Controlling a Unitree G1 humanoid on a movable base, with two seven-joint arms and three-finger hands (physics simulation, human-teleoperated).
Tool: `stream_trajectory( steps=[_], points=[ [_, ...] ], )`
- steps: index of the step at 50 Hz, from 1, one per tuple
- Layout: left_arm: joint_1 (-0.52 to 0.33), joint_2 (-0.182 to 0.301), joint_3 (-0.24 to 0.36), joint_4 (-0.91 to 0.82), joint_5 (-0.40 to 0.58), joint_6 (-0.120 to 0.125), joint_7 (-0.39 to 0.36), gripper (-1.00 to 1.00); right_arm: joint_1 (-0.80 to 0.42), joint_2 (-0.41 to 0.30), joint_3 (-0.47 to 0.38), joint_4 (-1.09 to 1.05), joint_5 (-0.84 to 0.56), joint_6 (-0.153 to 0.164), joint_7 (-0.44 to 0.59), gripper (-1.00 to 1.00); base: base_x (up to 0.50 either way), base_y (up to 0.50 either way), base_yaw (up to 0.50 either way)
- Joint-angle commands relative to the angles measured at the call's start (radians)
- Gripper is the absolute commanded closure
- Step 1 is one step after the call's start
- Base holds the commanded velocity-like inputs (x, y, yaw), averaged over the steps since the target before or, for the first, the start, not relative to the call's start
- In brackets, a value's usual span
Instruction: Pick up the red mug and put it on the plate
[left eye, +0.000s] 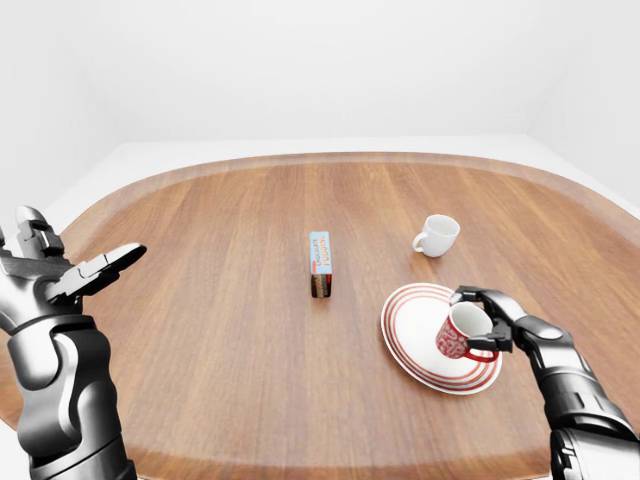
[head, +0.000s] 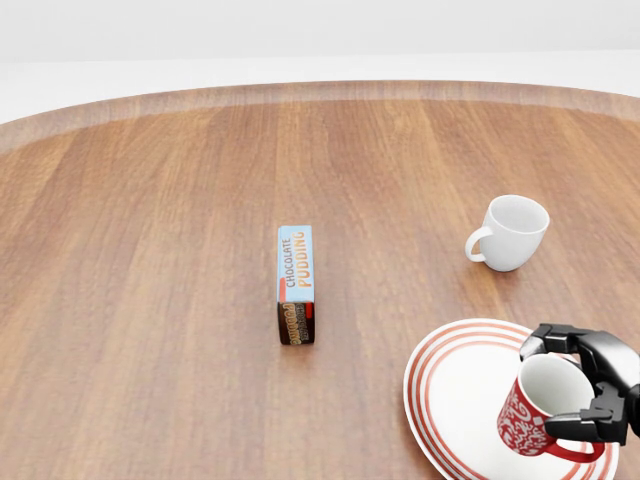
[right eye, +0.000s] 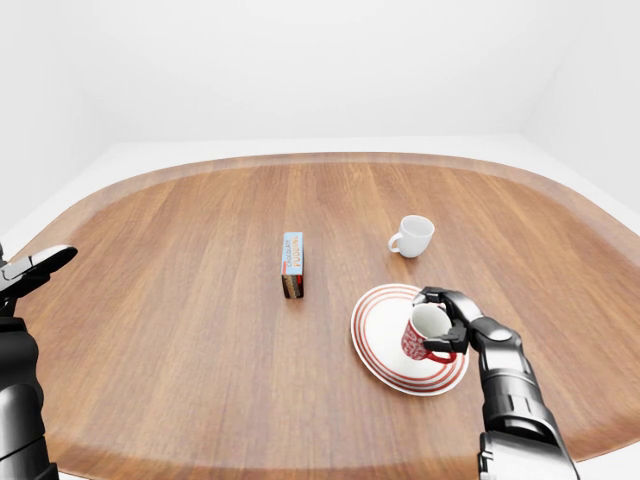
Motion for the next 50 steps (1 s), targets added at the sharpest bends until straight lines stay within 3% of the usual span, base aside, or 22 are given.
stream_trajectory(
  steps=[1,24,28,47,50],
  points=[
    [0.0,0.0,-0.001,0.001,0.001,0.0,0.0,-1.0,-0.023,-0.013,-0.007,0.018,0.027,0.0,-0.012,1.0,0.0,0.0,0.0],
    [0.001,-0.001,-0.001,0.002,0.002,0.0,-0.001,-1.0,-0.046,-0.016,0.0,0.069,0.028,0.0,-0.067,1.0,0.0,0.0,0.0],
    [0.002,-0.001,0.0,0.001,0.001,0.0,-0.001,-1.0,-0.067,-0.01,0.01,0.136,0.023,-0.034,-0.082,1.0,0.0,0.0,0.0],
    [0.004,-0.004,-0.003,0.005,0.006,0.0,-0.004,-1.0,-0.073,-0.009,0.019,0.15,0.031,-0.046,-0.095,1.0,0.0,0.0,0.0],
    [0.003,-0.004,-0.003,0.006,0.005,0.0,-0.004,-1.0,-0.071,-0.011,0.016,0.148,0.033,-0.046,-0.096,0.91,0.0,0.0,0.0]
  ],
)
